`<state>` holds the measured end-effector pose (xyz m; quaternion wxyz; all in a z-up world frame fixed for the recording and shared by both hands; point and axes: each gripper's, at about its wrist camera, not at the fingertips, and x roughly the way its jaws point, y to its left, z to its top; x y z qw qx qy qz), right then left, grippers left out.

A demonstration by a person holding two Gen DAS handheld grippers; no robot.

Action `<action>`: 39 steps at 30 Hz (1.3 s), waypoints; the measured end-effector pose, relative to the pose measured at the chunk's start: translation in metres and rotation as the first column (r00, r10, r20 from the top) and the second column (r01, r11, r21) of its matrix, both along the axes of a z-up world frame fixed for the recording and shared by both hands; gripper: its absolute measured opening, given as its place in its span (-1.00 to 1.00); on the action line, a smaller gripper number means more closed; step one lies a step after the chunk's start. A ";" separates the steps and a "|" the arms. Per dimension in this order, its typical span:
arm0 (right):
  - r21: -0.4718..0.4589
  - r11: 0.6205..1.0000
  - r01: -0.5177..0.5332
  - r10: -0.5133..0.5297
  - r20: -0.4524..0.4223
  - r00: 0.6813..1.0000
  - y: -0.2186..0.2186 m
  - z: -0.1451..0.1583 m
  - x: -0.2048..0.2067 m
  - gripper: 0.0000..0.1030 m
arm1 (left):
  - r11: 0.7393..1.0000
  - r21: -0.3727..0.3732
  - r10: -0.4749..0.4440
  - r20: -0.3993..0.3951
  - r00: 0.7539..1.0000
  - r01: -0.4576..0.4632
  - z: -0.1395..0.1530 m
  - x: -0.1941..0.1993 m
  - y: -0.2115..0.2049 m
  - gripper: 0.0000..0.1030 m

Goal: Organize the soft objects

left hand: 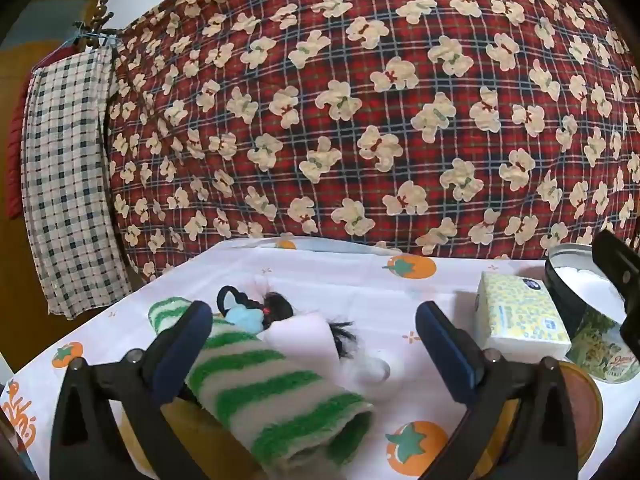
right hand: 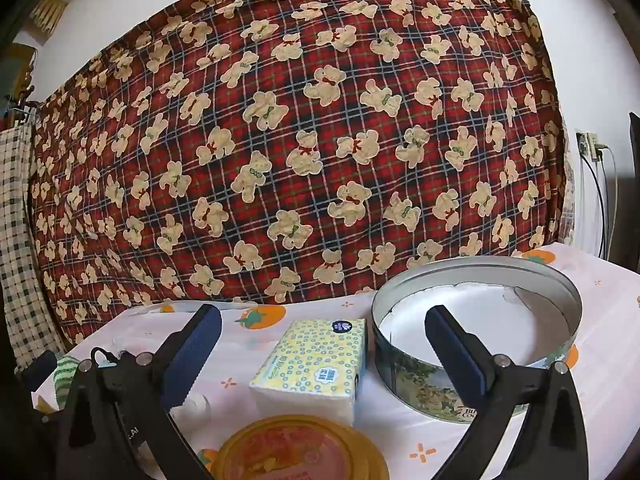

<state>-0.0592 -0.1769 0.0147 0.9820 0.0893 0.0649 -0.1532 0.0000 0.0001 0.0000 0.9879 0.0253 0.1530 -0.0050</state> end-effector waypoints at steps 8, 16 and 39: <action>-0.002 1.000 -0.001 0.001 -0.004 1.000 0.000 0.001 0.000 0.99 | 1.000 -0.005 -0.010 -0.004 1.000 0.010 0.000 0.001 -0.001 1.00; -0.003 1.000 0.001 -0.001 -0.005 1.000 0.001 0.001 0.001 0.99 | 1.000 -0.014 -0.010 -0.004 1.000 0.010 0.005 0.000 -0.003 1.00; -0.004 1.000 -0.001 0.001 -0.006 1.000 0.001 0.002 0.000 0.99 | 0.999 -0.029 -0.016 0.000 1.000 0.016 0.001 -0.002 0.003 1.00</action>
